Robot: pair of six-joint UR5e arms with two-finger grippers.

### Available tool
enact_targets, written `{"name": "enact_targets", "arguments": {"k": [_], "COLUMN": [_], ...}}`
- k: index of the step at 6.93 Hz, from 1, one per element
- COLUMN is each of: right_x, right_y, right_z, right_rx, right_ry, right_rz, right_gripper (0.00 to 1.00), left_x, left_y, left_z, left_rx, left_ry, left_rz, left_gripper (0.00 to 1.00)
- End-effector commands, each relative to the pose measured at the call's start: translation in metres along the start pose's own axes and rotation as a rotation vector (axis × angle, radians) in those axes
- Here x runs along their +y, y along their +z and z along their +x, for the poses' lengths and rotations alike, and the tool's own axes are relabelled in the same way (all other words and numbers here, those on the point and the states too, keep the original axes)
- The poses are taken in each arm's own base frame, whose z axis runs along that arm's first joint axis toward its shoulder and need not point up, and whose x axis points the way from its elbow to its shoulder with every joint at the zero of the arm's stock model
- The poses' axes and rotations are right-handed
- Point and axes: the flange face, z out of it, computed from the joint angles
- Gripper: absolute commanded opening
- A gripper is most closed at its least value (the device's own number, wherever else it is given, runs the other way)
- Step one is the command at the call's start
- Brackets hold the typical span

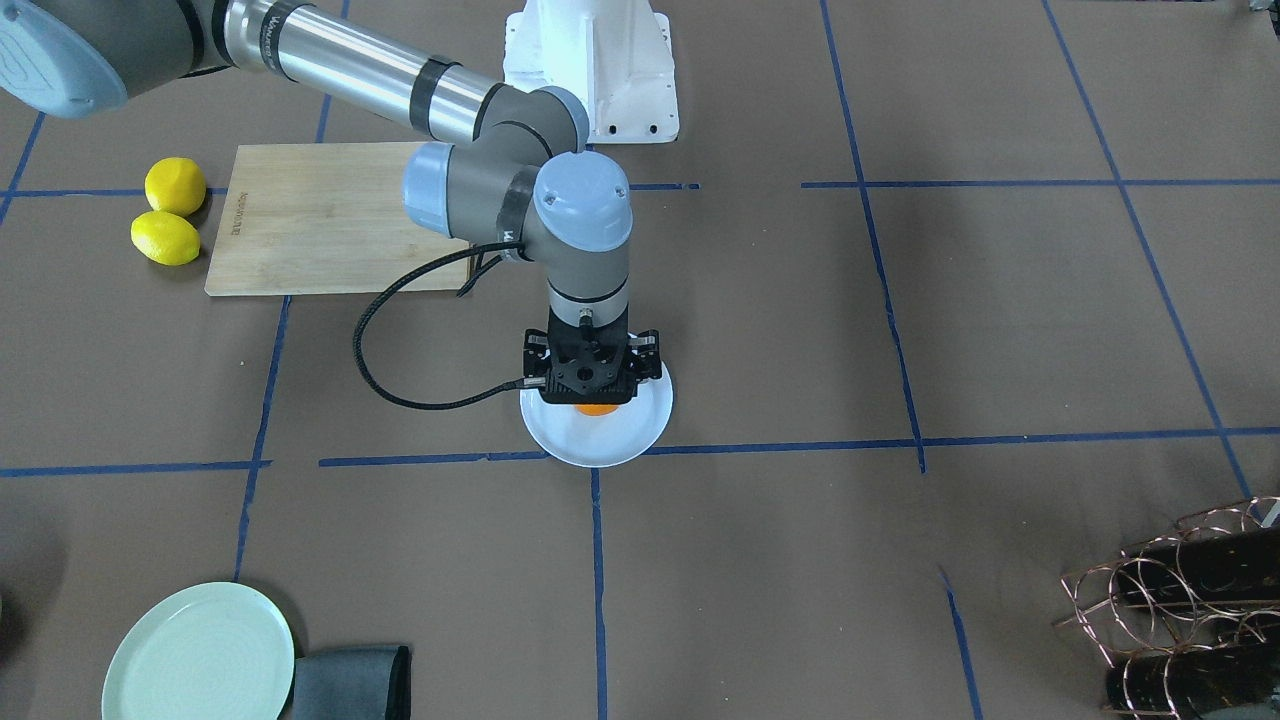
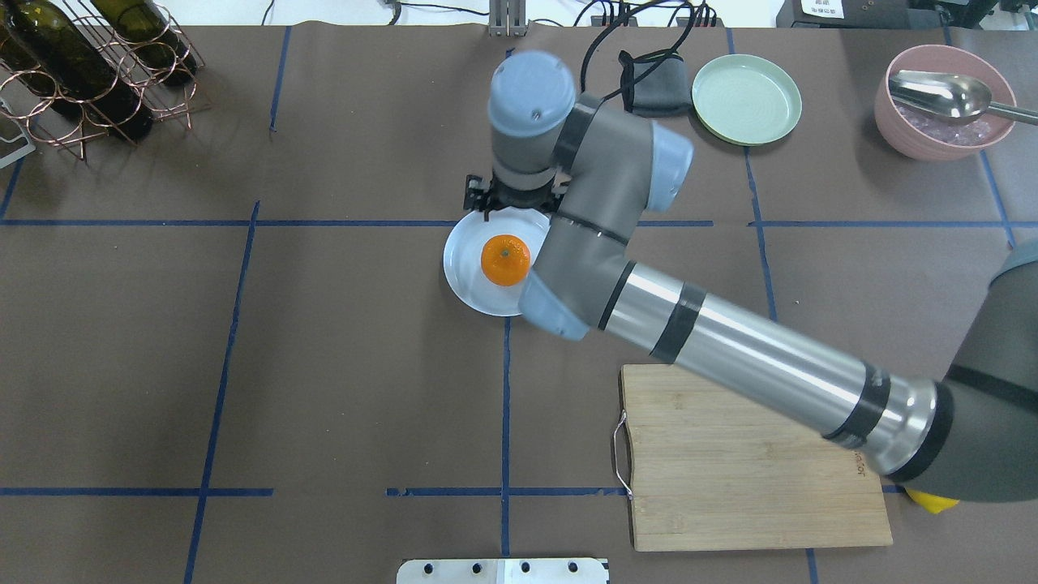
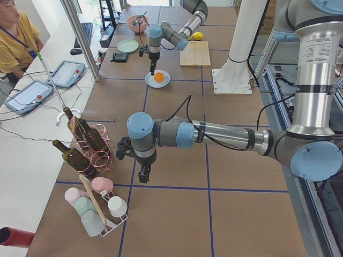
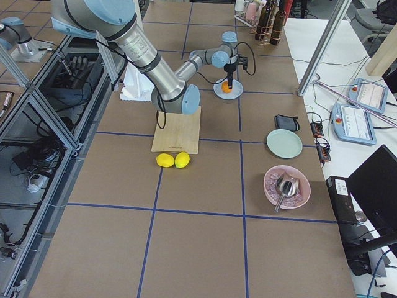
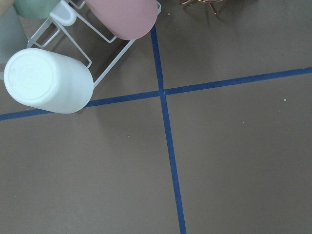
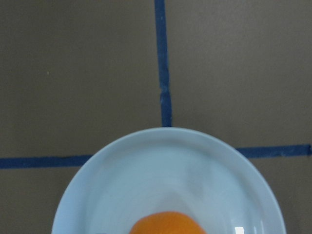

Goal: Pick orange to plate

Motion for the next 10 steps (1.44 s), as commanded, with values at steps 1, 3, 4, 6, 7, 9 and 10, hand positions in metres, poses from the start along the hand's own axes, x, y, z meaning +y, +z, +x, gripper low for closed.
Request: {"name": "enact_targets", "arguments": {"k": [1,3,4,6,7,9,10], "right_x": [-0.11,-0.159,-0.163,-0.116,-0.087,-0.027,-0.014], "right_y": [-0.065,-0.116,-0.14,-0.14,-0.141,-0.13,-0.147], "right_z": [0.153,0.387,0.484,0.639,0.699,0.782,0.792], "right_rx": [-0.014,-0.035,-0.035,0.001,0.007,0.018,0.021], "right_ry": [-0.14,-0.317,-0.379,-0.456,-0.402,-0.272,-0.243], "right_rz": [-0.058,-0.063,-0.043,-0.067,-0.078,-0.109,-0.081], "right_gripper": [1.0,1.0,1.0,1.0,1.0,1.0,1.0], "left_x": [0.0,0.001,0.002,0.009,0.007,0.006,0.006], "left_y": [0.002,0.002,0.002,0.003,0.004,0.002,0.002], "left_z": [-0.001,0.001,-0.001,-0.001,-0.001,0.001,0.001], "left_rx": [0.012,0.021,0.022,0.021,0.022,0.022,0.022], "left_ry": [-0.006,-0.007,-0.013,-0.017,-0.014,-0.01,-0.01], "left_rz": [-0.003,-0.002,-0.004,-0.007,-0.008,-0.004,-0.004], "left_gripper": [1.0,1.0,1.0,1.0,1.0,1.0,1.0]}}
